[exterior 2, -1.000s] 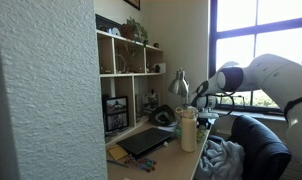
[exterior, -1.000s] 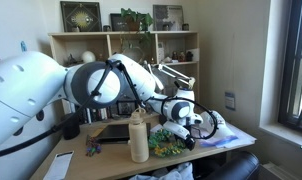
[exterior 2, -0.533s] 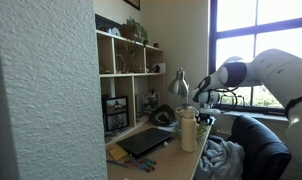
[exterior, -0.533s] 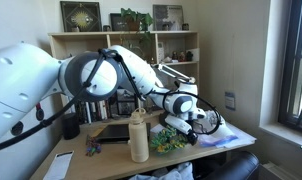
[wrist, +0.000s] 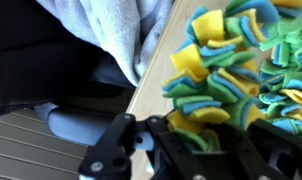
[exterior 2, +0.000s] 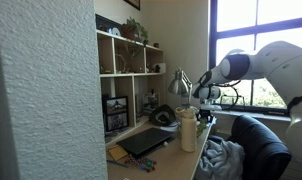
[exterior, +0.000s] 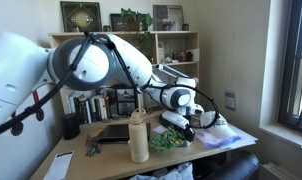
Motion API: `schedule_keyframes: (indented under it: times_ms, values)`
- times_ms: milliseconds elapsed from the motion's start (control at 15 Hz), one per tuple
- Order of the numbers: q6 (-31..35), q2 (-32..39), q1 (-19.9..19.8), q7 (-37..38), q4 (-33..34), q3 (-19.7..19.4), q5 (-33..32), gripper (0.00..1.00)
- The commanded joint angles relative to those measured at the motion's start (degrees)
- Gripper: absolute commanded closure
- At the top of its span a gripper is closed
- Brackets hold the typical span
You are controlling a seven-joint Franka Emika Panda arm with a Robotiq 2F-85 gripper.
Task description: Move the headbend to the left
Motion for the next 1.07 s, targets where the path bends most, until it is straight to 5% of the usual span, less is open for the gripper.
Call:
schedule_keyframes:
  times_ms: [0, 533, 1000]
  values:
    - [-7.14, -4.81, 1.46, 2.74, -4.27, -3.25, -3.69, 0.98]
    - [-10.29, -1.62, 0.1, -0.82, -0.61, 0.21, -1.3, 0.98]
    - [-19.67, 2.92, -0.02, -4.35, 3.49, 2.52, -0.11, 0.98]
